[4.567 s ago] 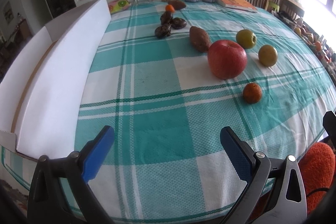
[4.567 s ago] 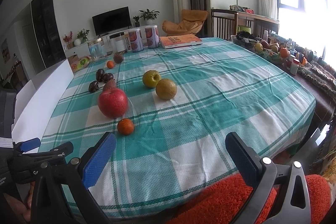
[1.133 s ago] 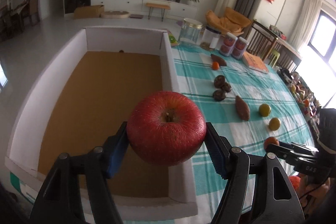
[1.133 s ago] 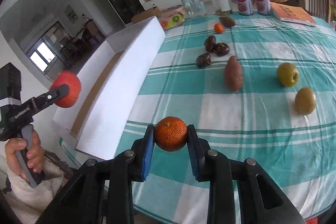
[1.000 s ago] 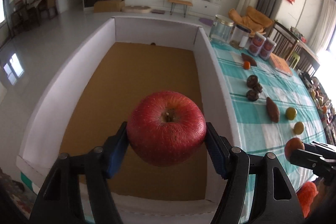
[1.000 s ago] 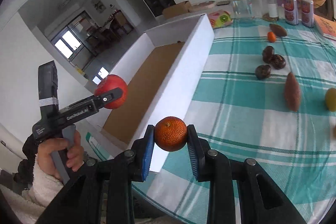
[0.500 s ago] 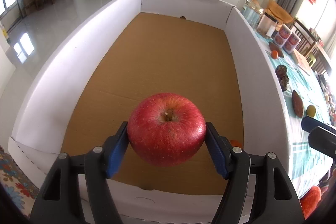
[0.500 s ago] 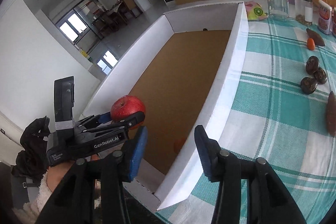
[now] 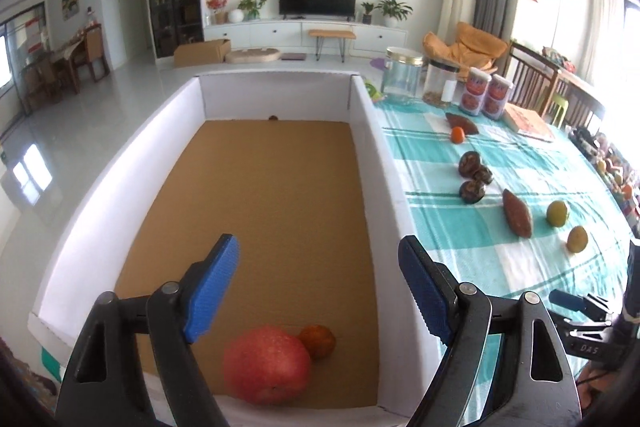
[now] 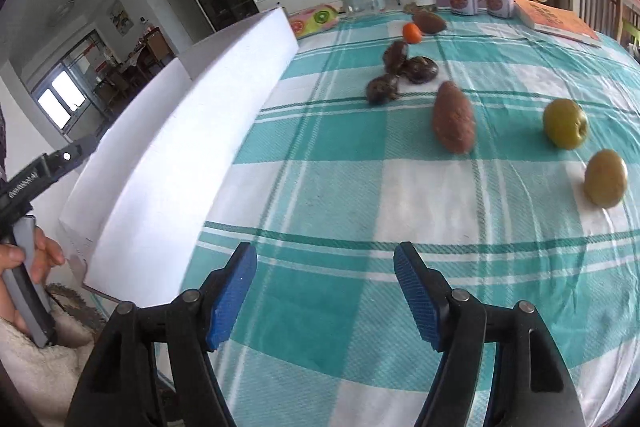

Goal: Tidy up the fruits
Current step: 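Withdraw both open tools from the box back over the tablecloth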

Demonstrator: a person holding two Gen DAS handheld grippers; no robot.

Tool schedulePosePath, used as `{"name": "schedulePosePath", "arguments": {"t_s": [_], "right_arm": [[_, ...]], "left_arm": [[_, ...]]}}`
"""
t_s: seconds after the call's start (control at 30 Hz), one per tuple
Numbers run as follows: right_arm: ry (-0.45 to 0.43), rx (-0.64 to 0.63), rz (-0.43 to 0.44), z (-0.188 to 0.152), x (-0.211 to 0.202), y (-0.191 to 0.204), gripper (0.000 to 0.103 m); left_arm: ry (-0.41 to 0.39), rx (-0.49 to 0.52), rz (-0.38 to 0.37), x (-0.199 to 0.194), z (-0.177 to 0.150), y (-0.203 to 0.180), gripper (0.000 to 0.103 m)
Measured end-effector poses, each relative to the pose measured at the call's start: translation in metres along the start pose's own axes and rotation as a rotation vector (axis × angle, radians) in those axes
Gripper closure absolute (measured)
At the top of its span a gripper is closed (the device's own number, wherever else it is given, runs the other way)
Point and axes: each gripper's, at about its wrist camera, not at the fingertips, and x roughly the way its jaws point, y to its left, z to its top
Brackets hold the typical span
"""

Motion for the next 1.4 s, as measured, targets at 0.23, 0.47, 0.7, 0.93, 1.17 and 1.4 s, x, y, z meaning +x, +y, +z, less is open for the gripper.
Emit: {"name": "schedulePosePath", "arguments": {"t_s": [0.23, 0.47, 0.7, 0.93, 1.17, 1.4], "right_arm": [[-0.096, 0.098, -0.043, -0.022, -0.020, -0.048, 0.032], [-0.093, 0.092, -0.065, -0.026, -0.014, -0.045, 0.031], [-0.102, 0.144, -0.071, -0.029, -0.017, -0.055, 0.031], [-0.097, 0.137, -0.094, -0.029, -0.017, -0.053, 0.030], [-0.110, 0.112, -0.140, -0.030, -0.021, -0.048, 0.030], [-0.146, 0.141, -0.159, -0.031, -0.030, -0.054, 0.029]], "left_arm": [[0.058, 0.106, 0.001, 0.024, -0.005, -0.045, 0.019], [0.049, 0.165, 0.014, 0.014, -0.014, -0.073, 0.019], [0.066, 0.174, 0.013, 0.010, -0.021, -0.078, 0.019], [0.071, 0.166, 0.010, 0.004, -0.027, -0.078, 0.019], [-0.080, 0.128, 0.084, -0.025, -0.020, -0.083, 0.019], [-0.172, 0.123, -0.099, -0.058, -0.015, -0.126, 0.012]]}}
